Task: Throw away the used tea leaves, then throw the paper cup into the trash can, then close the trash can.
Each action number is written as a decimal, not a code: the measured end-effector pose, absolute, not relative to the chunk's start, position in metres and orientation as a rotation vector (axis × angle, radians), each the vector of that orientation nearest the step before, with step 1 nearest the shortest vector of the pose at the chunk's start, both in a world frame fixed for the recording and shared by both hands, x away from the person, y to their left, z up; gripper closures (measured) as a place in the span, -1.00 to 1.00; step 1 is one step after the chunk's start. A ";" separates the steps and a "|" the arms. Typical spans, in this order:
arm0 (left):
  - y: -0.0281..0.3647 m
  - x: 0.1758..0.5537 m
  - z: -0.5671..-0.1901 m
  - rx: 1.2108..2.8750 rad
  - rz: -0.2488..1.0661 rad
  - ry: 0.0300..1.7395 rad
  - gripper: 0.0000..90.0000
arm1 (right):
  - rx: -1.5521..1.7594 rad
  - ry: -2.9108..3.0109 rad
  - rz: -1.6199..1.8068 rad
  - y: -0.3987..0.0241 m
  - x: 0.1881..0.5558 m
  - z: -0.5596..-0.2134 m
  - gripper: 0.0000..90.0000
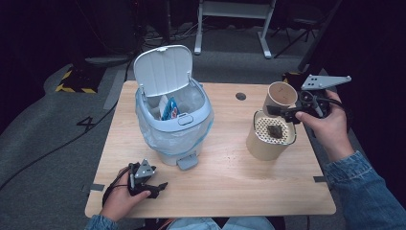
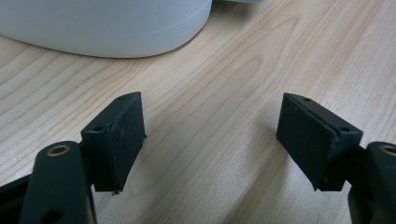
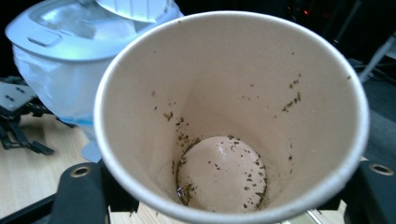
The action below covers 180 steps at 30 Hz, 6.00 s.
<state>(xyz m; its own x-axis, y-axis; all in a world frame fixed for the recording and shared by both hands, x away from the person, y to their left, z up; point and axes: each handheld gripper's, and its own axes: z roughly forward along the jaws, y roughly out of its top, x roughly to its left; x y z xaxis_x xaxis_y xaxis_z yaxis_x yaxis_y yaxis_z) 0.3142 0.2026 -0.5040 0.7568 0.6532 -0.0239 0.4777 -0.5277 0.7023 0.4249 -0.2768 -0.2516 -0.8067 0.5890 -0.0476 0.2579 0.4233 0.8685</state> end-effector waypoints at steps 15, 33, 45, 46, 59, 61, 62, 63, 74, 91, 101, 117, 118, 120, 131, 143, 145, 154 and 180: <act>0.203 0.314 -0.504 2.233 0.317 0.841 -0.47 | 0.561 2.429 1.420 -0.221 0.438 -0.236 -0.35; 0.203 0.315 -0.504 2.229 0.309 0.847 -0.47 | 0.412 2.507 1.540 -0.151 0.459 -0.224 -0.35; 0.201 0.317 -0.504 2.231 0.315 0.843 -0.48 | 0.411 2.504 1.617 -0.097 0.474 -0.232 -0.37; 0.201 0.317 -0.504 2.230 0.317 0.844 -0.48 | 0.417 2.503 1.610 -0.093 0.476 -0.233 -0.37; 0.201 0.317 -0.504 2.232 0.318 0.843 -0.48 | 0.479 2.551 1.456 -0.048 0.493 -0.256 -0.66; 0.201 0.317 -0.504 2.231 0.318 0.843 -0.48 | 0.481 2.573 1.439 -0.045 0.494 -0.260 -0.66; 0.201 0.317 -0.504 2.231 0.318 0.843 -0.48 | 0.481 2.583 1.432 -0.045 0.494 -0.260 -0.65; 0.201 0.317 -0.504 2.231 0.318 0.843 -0.48 | 0.474 2.588 1.418 -0.045 0.494 -0.261 -0.64; 0.201 0.316 -0.504 2.225 0.330 0.845 -0.42 | 0.447 2.517 1.439 -0.071 0.480 -0.243 -0.57; 0.209 0.313 -0.496 2.177 0.331 0.878 -0.24 | 0.568 2.407 1.339 -0.178 0.439 -0.214 -0.25; 0.215 0.312 -0.498 2.186 0.344 0.907 -0.27 | 0.713 2.370 1.316 -0.237 0.425 -0.226 -0.27; 0.225 0.315 -0.497 2.173 0.358 0.974 -0.30 | 0.859 2.368 1.229 -0.298 0.402 -0.262 -0.26; 0.227 0.316 -0.496 2.158 0.356 0.984 -0.30 | 0.872 2.372 1.217 -0.301 0.400 -0.266 -0.26; 0.230 0.316 -0.494 2.150 0.365 0.987 -0.28 | 0.890 2.384 1.210 -0.307 0.396 -0.277 -0.26; 0.240 0.319 -0.488 2.102 0.383 1.034 -0.28 | 1.040 2.364 1.189 -0.340 0.383 -0.331 -0.27; 0.249 0.319 -0.454 1.992 0.398 1.025 -0.22 | 1.137 2.364 1.195 -0.362 0.361 -0.404 -0.31; 0.250 0.319 -0.449 1.990 0.405 1.018 -0.22 | 1.140 2.366 1.181 -0.365 0.359 -0.416 -0.31; 0.257 0.329 -0.409 1.947 0.424 0.954 -0.20 | 1.139 2.373 1.170 -0.371 0.351 -0.461 -0.34; 0.268 0.361 -0.287 1.837 0.459 0.733 -0.14 | 1.056 2.364 1.074 -0.376 0.346 -0.503 -0.33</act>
